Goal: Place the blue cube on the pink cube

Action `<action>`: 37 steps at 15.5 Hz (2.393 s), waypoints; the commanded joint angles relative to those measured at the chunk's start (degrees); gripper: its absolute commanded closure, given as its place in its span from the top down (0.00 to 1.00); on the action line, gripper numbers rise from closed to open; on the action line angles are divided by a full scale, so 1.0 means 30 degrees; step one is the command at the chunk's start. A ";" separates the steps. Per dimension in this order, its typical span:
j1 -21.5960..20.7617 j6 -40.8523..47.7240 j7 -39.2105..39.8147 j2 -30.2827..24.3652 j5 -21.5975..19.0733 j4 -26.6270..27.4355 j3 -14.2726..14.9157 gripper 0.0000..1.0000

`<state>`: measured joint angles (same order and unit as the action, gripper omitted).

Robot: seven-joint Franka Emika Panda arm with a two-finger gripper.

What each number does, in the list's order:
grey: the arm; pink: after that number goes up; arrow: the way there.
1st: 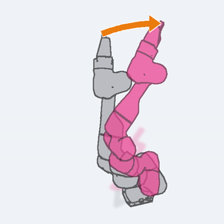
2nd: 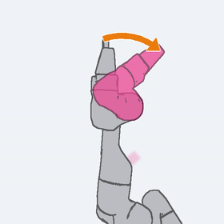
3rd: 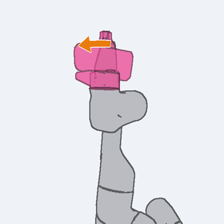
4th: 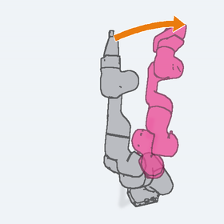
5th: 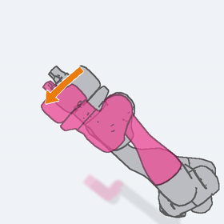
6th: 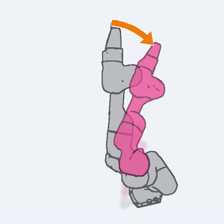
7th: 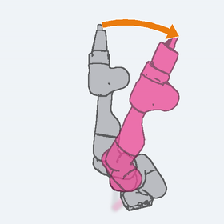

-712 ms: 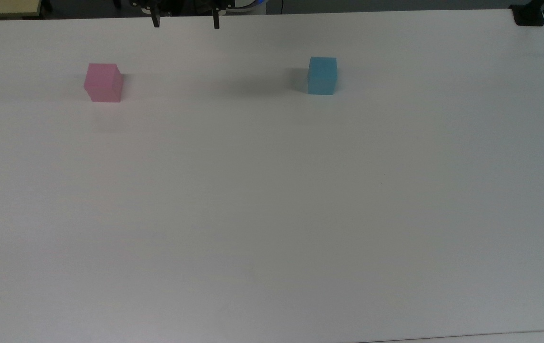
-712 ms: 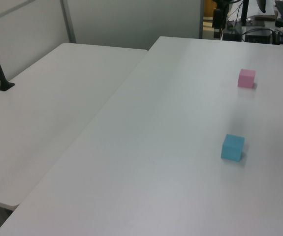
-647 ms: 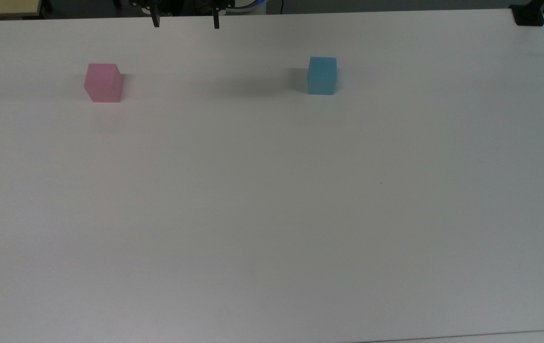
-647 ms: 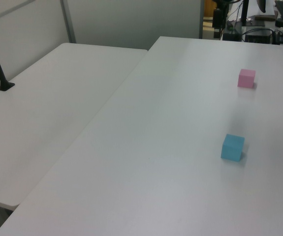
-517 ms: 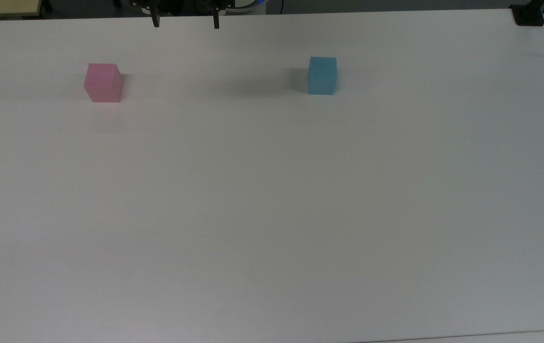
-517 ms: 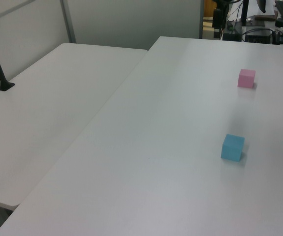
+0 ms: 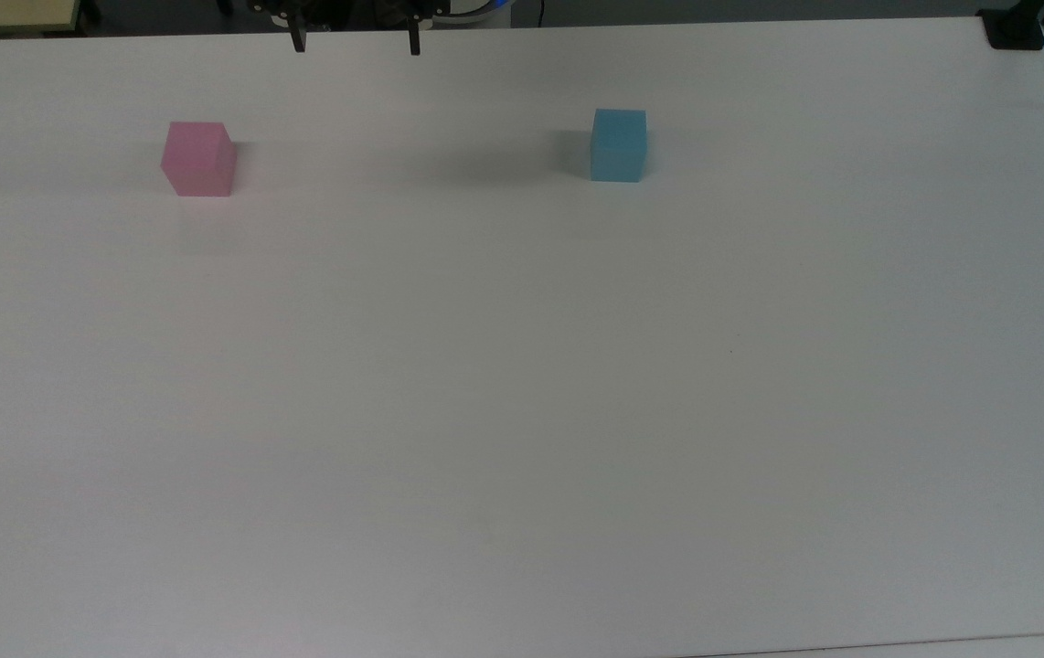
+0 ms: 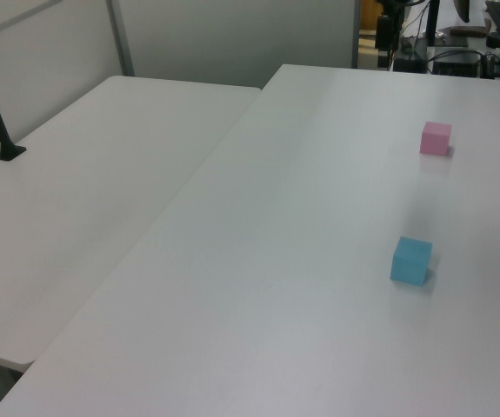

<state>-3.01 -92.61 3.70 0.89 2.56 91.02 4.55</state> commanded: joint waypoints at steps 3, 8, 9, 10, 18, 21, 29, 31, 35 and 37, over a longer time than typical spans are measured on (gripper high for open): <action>0.0095 0.0341 -0.0179 -0.0091 -0.0266 -0.0104 -0.0023 1.00; 0.0008 0.0399 0.0026 -0.0062 -0.0266 -0.0104 -0.0023 1.00; -0.0022 0.0400 0.0027 -0.0062 -0.0237 -0.0104 -0.0023 1.00; -0.0051 0.0371 0.0027 -0.0004 -0.0237 -0.0104 -0.0023 1.00; -0.1512 0.0487 -0.0382 0.0026 -0.0207 0.0187 -0.0140 1.00; -0.3180 0.0604 -0.3185 -0.0149 -0.0208 0.0423 -0.0141 1.00; -0.9008 0.1015 -0.9109 -0.1377 -0.0354 0.2265 -0.0170 1.00; -1.0154 0.0928 -0.9406 -0.1904 -0.0470 0.3260 -0.0170 1.00; -1.0832 -0.1525 -0.9524 -0.3019 -0.1174 0.6682 -0.0141 1.00; -1.0745 -0.3457 -0.9524 -0.3021 -0.1204 0.8558 -0.0112 1.00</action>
<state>-34.77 -94.20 -24.42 -4.91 0.25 105.62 3.00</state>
